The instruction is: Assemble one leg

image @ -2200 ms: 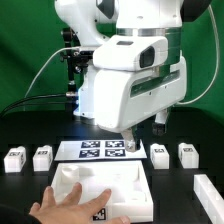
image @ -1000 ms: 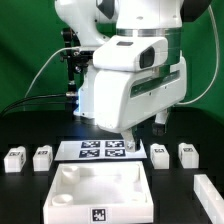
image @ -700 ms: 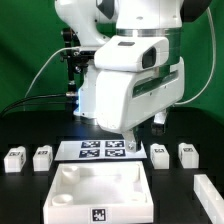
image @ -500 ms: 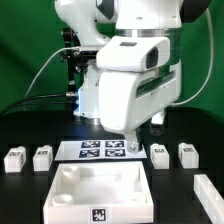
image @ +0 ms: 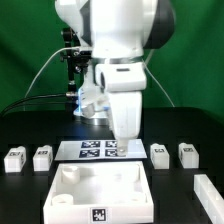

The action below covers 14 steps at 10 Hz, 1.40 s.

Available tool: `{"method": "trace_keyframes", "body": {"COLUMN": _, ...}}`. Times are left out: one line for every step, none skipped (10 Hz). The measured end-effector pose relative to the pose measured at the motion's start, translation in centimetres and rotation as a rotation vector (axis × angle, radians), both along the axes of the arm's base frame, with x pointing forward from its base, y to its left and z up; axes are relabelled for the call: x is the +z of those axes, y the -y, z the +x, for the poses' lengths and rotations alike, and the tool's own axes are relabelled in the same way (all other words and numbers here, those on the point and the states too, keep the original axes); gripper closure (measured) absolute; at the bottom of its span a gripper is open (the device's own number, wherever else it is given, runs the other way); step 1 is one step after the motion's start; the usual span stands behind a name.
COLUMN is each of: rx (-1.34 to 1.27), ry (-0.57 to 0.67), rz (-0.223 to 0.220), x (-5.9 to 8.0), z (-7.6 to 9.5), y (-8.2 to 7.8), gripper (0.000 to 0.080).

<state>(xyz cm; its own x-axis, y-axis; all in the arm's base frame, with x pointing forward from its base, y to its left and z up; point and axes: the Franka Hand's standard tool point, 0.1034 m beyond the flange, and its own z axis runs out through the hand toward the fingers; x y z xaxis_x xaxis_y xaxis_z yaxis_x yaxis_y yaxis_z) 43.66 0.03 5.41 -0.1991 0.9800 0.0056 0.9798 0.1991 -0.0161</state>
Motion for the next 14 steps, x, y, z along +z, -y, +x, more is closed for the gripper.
{"method": "trace_keyframes", "body": {"rx": -0.017, "ry": 0.005, "rz": 0.005, "x": -0.8, "z": -0.3, "y": 0.9, "gripper": 0.0150}}
{"method": "trace_keyframes", "body": {"rx": -0.030, "ry": 0.001, "rz": 0.008, "x": -1.3, "z": 0.1, "y": 1.3, "gripper": 0.0150}}
{"method": "trace_keyframes", "body": {"rx": -0.041, "ry": 0.001, "rz": 0.008, "x": -1.4, "z": 0.8, "y": 1.6, "gripper": 0.0150}}
{"method": "trace_keyframes", "body": {"rx": -0.093, "ry": -0.004, "rz": 0.008, "x": -1.6, "z": 1.2, "y": 1.5, "gripper": 0.0150}}
{"method": "trace_keyframes", "body": {"rx": -0.142, "ry": -0.023, "rz": 0.005, "x": -1.8, "z": 1.2, "y": 1.2, "gripper": 0.0150}}
{"method": "trace_keyframes", "body": {"rx": -0.146, "ry": -0.025, "rz": 0.009, "x": -2.6, "z": 1.0, "y": 1.0, "gripper": 0.0150}}
{"method": "trace_keyframes", "body": {"rx": -0.150, "ry": -0.033, "rz": 0.014, "x": -3.7, "z": 0.6, "y": 1.2, "gripper": 0.0150}}
{"method": "trace_keyframes", "body": {"rx": -0.158, "ry": -0.042, "rz": 0.016, "x": -4.3, "z": 0.3, "y": 1.7, "gripper": 0.0150}}
{"method": "trace_keyframes", "body": {"rx": -0.171, "ry": -0.044, "rz": 0.016, "x": -4.6, "z": 0.5, "y": 2.3, "gripper": 0.0150}}
{"method": "trace_keyframes", "body": {"rx": -0.173, "ry": -0.045, "rz": 0.017, "x": -4.6, "z": 0.6, "y": 2.3, "gripper": 0.0150}}
{"method": "trace_keyframes", "body": {"rx": -0.173, "ry": -0.046, "rz": 0.017, "x": -4.7, "z": 0.5, "y": 2.3, "gripper": 0.0150}}
{"method": "trace_keyframes", "body": {"rx": -0.174, "ry": -0.046, "rz": 0.017, "x": -4.7, "z": 0.5, "y": 2.3, "gripper": 0.0262}}
{"method": "trace_keyframes", "body": {"rx": -0.174, "ry": -0.046, "rz": 0.017, "x": -4.7, "z": 0.5, "y": 2.3, "gripper": 0.0262}}
{"method": "trace_keyframes", "body": {"rx": -0.174, "ry": -0.046, "rz": 0.017, "x": -4.7, "z": 0.5, "y": 2.3, "gripper": 0.0444}}
